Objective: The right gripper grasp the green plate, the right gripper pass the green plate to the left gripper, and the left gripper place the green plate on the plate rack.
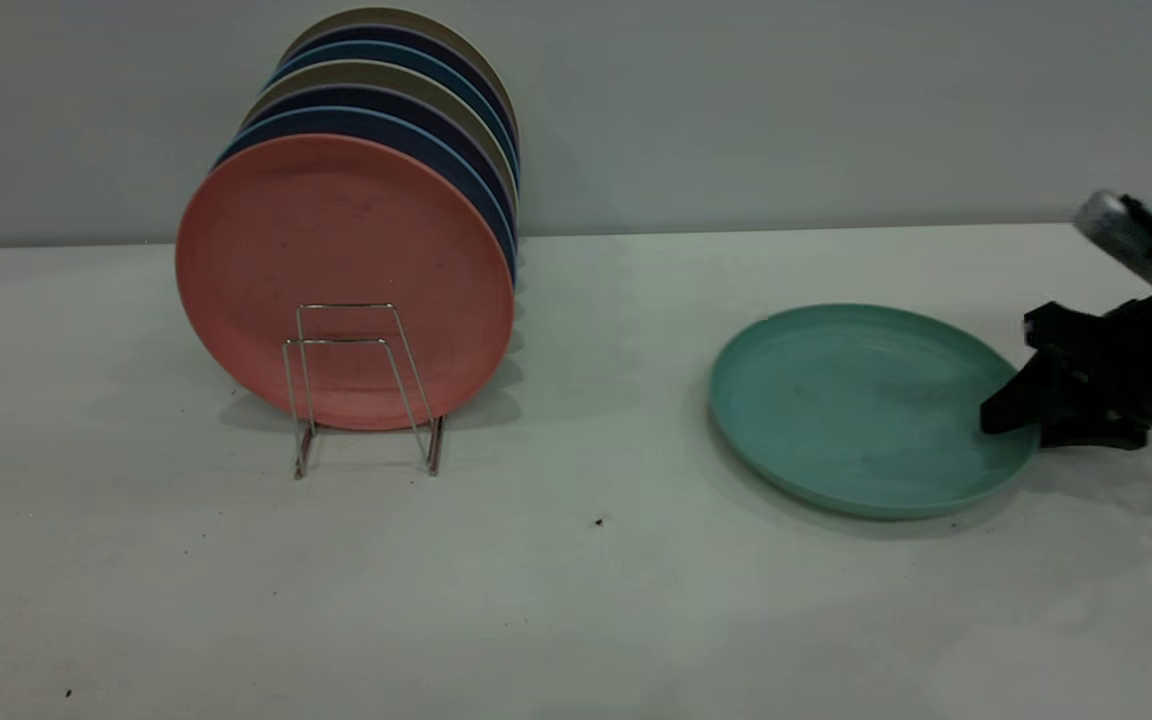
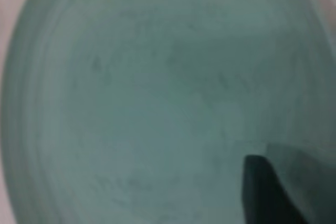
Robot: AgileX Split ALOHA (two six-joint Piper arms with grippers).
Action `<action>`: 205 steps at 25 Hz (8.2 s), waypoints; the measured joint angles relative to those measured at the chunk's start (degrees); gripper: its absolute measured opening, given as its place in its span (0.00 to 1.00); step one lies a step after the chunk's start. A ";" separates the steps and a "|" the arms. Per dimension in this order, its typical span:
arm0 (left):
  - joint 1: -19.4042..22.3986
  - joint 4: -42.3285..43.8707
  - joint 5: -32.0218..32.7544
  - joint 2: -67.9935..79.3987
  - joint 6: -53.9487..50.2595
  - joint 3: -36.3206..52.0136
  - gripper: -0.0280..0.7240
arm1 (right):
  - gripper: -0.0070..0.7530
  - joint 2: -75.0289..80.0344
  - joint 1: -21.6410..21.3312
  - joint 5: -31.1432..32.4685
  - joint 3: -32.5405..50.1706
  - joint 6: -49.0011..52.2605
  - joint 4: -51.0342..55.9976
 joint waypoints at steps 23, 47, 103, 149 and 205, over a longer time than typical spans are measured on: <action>-6.93 -53.05 -8.14 43.14 44.43 -1.95 0.73 | 0.03 -14.01 13.63 5.03 0.32 5.54 -18.68; -7.32 -67.71 -7.75 57.04 59.19 -3.66 0.18 | 0.51 -14.92 24.29 14.53 0.35 0.05 -1.56; -10.02 15.73 -9.46 55.59 61.34 -39.43 0.18 | 0.76 -19.68 9.44 15.94 0.52 13.40 -23.45; -5.14 15.10 10.29 48.46 4.16 -39.51 0.62 | 0.76 -30.44 15.16 13.43 0.52 30.71 -42.78; -0.32 32.89 30.14 -36.40 -23.02 3.97 0.62 | 0.76 -126.74 32.24 32.18 42.76 66.07 -76.13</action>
